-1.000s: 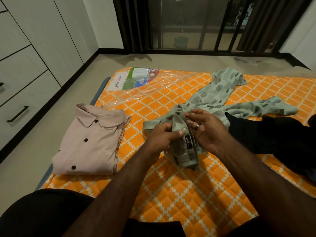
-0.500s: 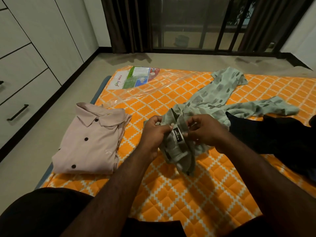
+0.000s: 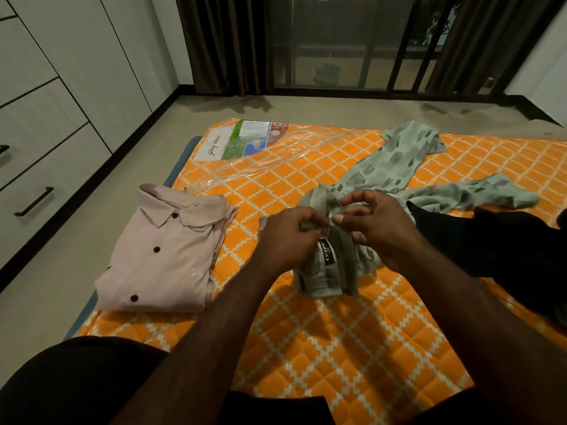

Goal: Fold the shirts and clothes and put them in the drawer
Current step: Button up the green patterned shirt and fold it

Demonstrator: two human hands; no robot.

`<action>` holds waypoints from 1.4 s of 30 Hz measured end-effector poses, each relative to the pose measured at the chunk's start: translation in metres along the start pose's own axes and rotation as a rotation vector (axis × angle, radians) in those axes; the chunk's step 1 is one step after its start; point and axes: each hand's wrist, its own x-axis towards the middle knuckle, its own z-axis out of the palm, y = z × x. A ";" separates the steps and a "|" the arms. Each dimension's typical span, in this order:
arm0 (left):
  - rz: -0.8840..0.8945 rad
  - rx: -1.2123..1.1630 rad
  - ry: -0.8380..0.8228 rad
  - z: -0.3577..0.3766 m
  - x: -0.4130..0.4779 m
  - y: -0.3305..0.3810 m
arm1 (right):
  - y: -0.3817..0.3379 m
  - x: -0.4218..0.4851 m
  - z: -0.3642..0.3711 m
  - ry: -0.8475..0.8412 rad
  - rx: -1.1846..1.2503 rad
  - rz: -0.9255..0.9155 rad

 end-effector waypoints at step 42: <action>0.036 -0.082 0.133 0.006 0.000 -0.008 | 0.013 0.001 0.008 -0.007 -0.254 -0.169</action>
